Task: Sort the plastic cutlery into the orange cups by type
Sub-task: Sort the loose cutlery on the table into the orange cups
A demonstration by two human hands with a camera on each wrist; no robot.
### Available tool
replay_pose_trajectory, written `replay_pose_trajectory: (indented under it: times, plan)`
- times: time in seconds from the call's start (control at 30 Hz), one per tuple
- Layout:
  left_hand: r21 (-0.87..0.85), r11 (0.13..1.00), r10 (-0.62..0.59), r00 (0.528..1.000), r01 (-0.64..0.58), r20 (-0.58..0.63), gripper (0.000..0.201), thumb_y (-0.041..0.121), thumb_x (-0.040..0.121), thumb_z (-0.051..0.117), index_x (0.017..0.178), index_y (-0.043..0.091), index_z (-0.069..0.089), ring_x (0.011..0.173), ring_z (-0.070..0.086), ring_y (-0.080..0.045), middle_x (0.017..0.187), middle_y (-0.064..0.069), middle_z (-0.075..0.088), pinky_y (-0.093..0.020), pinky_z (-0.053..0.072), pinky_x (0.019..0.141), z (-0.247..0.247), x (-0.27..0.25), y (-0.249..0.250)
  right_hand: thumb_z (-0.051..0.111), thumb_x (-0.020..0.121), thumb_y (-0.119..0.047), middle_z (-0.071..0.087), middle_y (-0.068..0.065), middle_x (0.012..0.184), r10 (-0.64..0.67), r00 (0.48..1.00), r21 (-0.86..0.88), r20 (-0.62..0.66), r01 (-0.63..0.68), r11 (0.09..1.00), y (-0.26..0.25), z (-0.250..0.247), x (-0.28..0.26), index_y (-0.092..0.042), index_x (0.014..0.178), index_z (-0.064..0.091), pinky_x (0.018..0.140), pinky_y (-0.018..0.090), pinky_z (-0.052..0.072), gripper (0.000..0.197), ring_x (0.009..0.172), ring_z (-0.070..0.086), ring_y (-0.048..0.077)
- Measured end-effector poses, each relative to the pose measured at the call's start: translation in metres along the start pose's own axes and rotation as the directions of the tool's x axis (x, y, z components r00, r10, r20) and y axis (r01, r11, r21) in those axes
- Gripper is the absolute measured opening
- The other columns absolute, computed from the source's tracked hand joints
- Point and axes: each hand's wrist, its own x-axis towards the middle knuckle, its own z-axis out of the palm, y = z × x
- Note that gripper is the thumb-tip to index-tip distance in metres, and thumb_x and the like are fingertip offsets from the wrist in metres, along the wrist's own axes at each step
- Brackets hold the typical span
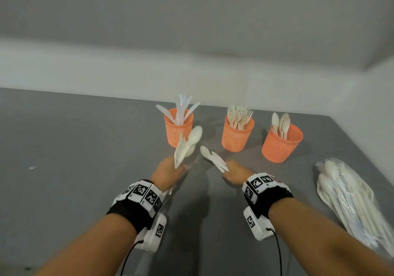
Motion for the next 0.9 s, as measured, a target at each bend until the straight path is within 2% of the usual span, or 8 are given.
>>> replay_pose_trajectory:
  times: [0.07, 0.1, 0.2, 0.27, 0.4, 0.53, 0.7, 0.9]
  plan:
    - [-0.347, 0.937, -0.066, 0.996, 0.04, -0.065, 0.022, 0.012, 0.087, 0.061, 0.069, 0.011, 0.049, 0.039, 0.042, -0.012, 0.054, -0.004, 0.044, -0.026, 0.039, 0.046, 0.0, 0.003, 0.006, 0.045, 0.087, -0.01, 0.048, 0.006, 0.072, -0.028, 0.999, 0.376, 0.041, 0.011, 0.927, -0.003, -0.003, -0.008, -0.01, 0.089, 0.047, 0.052, 0.026, 0.038, 0.003, 0.058, 0.048, 0.016]
    - [-0.485, 0.871, -0.113, 0.992, 0.071, -0.058, 0.028, 0.014, 0.086, 0.064, 0.064, 0.012, 0.046, 0.034, 0.036, -0.009, 0.048, -0.001, 0.039, -0.023, 0.037, 0.041, 0.0, 0.003, 0.009, 0.044, 0.086, -0.006, 0.044, 0.005, 0.064, -0.041, 0.997, 0.59, 0.066, -0.006, 0.807, -0.006, -0.005, -0.012, -0.01, 0.084, 0.045, 0.043, 0.023, 0.032, 0.004, 0.048, 0.042, 0.013]
    - [-0.708, 0.696, -0.132, 0.991, 0.116, 0.032, 0.02, 0.016, 0.083, 0.068, 0.074, 0.011, 0.051, 0.033, 0.031, -0.007, 0.043, 0.005, 0.035, -0.02, 0.033, 0.037, 0.005, 0.005, 0.023, 0.044, 0.087, -0.003, 0.039, 0.005, 0.056, -0.168, 0.979, 0.925, 0.119, -0.047, 0.377, -0.018, -0.008, -0.021, -0.007, 0.089, 0.046, 0.035, 0.018, 0.024, 0.005, 0.04, 0.035, 0.01]
    - [-0.75, 0.649, -0.081, 0.992, 0.129, 0.1, 0.014, 0.019, 0.083, 0.068, 0.083, 0.011, 0.056, 0.035, 0.031, -0.007, 0.049, 0.002, 0.036, -0.02, 0.032, 0.039, 0.009, 0.004, 0.033, 0.046, 0.089, -0.005, 0.042, 0.007, 0.057, -0.259, 0.956, 0.969, 0.137, -0.075, 0.235, -0.029, -0.008, -0.026, -0.007, 0.097, 0.05, 0.033, 0.018, 0.027, 0.009, 0.039, 0.038, 0.011]
    - [-0.767, 0.626, 0.024, 0.979, 0.142, 0.2, 0.016, 0.019, 0.084, 0.065, 0.072, 0.013, 0.057, 0.036, 0.035, -0.005, 0.048, 0.002, 0.043, -0.017, 0.032, 0.039, 0.01, 0.002, 0.043, 0.045, 0.095, -0.01, 0.063, 0.009, 0.076, -0.402, 0.908, 0.982, 0.117, -0.044, 0.186, -0.048, -0.011, -0.039, -0.002, 0.1, 0.059, 0.033, 0.017, 0.033, 0.016, 0.046, 0.046, 0.01]
    - [-0.784, 0.593, 0.087, 0.953, 0.184, 0.289, 0.018, 0.015, 0.089, 0.057, 0.071, 0.011, 0.058, 0.034, 0.035, -0.005, 0.038, 0.005, 0.041, -0.017, 0.03, 0.04, 0.002, 0.003, 0.041, 0.04, 0.099, -0.025, 0.068, 0.002, 0.07, -0.467, 0.874, 0.986, 0.133, -0.067, 0.156, -0.048, -0.016, -0.046, -0.007, 0.098, 0.059, 0.034, 0.013, 0.031, 0.026, 0.043, 0.043, 0.005]
    - [-0.822, 0.546, 0.109, 0.959, 0.161, 0.261, 0.021, 0.01, 0.091, 0.054, 0.071, 0.012, 0.059, 0.034, 0.034, -0.005, 0.047, 0.001, 0.044, -0.016, 0.029, 0.037, -0.005, 0.004, 0.038, 0.045, 0.096, -0.035, 0.033, -0.005, 0.048, -0.37, 0.927, 0.969, 0.069, 0.025, 0.245, -0.051, -0.012, -0.046, -0.01, 0.105, 0.05, 0.031, 0.014, 0.024, 0.027, 0.036, 0.029, 0.003]
    - [-0.813, 0.566, 0.077, 0.974, 0.135, 0.215, 0.015, 0.013, 0.091, 0.055, 0.077, 0.007, 0.057, 0.037, 0.035, -0.004, 0.051, 0.003, 0.05, -0.016, 0.029, 0.039, -0.003, 0.007, 0.039, 0.043, 0.098, -0.029, 0.031, -0.007, 0.048, -0.383, 0.92, 0.965, 0.08, 0.025, 0.26, -0.056, -0.011, -0.05, -0.009, 0.126, 0.043, 0.029, 0.014, 0.022, 0.034, 0.033, 0.027, 0.002]
